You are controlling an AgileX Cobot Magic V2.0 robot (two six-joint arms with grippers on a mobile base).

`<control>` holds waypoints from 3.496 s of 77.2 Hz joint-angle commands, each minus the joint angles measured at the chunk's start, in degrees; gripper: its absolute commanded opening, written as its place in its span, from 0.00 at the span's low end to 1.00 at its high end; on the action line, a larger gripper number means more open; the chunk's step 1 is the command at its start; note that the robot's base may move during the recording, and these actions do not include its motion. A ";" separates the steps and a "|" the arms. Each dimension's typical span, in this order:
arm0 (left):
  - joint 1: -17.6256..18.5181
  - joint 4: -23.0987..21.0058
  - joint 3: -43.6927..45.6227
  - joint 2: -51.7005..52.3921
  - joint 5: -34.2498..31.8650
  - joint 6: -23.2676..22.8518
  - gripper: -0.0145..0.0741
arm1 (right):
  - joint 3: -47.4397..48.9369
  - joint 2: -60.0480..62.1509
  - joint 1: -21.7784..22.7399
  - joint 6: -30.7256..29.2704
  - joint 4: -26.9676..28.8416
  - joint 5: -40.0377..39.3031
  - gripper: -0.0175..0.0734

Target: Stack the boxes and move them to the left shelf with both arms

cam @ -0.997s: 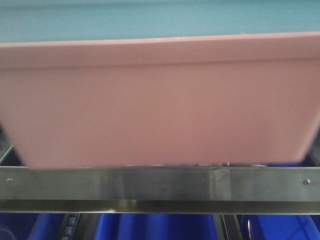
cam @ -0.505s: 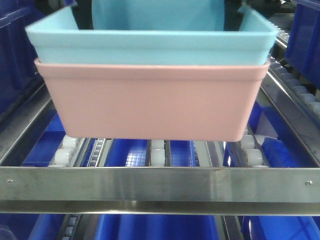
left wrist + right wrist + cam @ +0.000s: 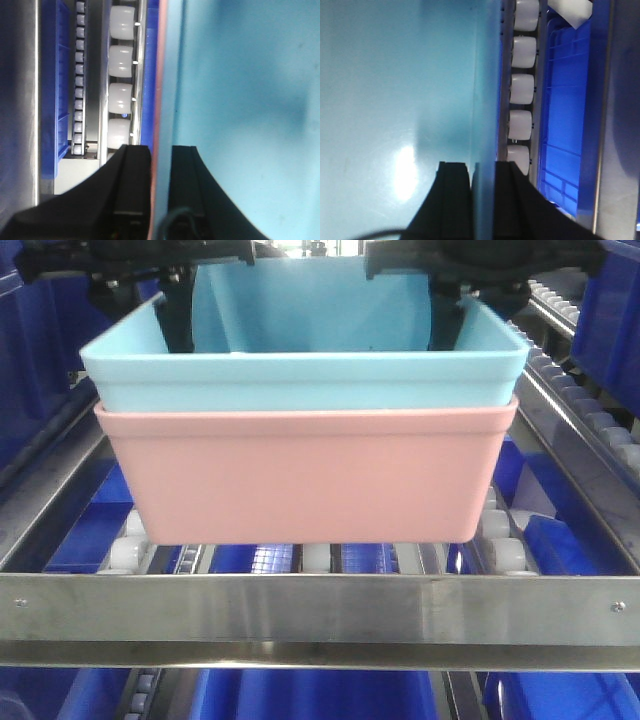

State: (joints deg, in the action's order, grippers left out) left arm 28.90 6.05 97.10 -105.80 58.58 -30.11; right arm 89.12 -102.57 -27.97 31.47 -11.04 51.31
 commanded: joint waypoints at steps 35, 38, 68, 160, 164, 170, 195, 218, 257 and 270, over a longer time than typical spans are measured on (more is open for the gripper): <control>0.15 0.26 3.03 2.48 -5.18 5.44 0.63 | 2.73 3.52 0.07 0.12 0.50 -5.39 0.63; 0.15 0.26 3.60 2.48 -4.34 5.44 0.64 | 2.98 3.78 0.07 0.12 0.50 -5.45 0.63; 0.25 1.72 6.71 9.85 -1.83 5.44 0.22 | 1.67 14.47 0.01 -3.38 -0.25 -6.17 0.26; 3.89 7.92 -70.42 81.85 -57.35 2.19 0.16 | -54.73 74.72 -5.32 -3.38 -14.27 -47.65 0.25; 3.89 7.92 -72.04 84.57 -57.35 2.19 0.16 | -54.87 75.18 -5.32 -3.38 -14.27 -47.43 0.25; 3.89 7.92 -73.75 87.23 -57.35 2.19 0.16 | -54.87 75.18 -5.32 -3.38 -14.27 -47.31 0.25; 3.89 7.92 -76.86 87.75 -57.11 2.19 0.16 | -57.26 75.27 -3.70 -3.38 -13.97 -47.83 0.25; 3.89 7.92 -76.86 87.75 -57.11 2.19 0.16 | -71.76 91.74 18.54 -4.71 -0.15 -47.78 0.25; 3.89 7.92 -76.86 87.75 -57.21 2.19 0.16 | -89.48 104.29 23.66 -30.66 11.51 -56.69 0.25; 3.89 7.92 -76.86 87.75 -57.21 2.19 0.16 | -89.48 104.29 23.66 -30.66 11.51 -57.19 0.25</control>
State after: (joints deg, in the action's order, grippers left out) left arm 32.46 13.67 18.56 -17.77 6.46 -27.70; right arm -1.64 0.52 -4.71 0.72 0.54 -0.31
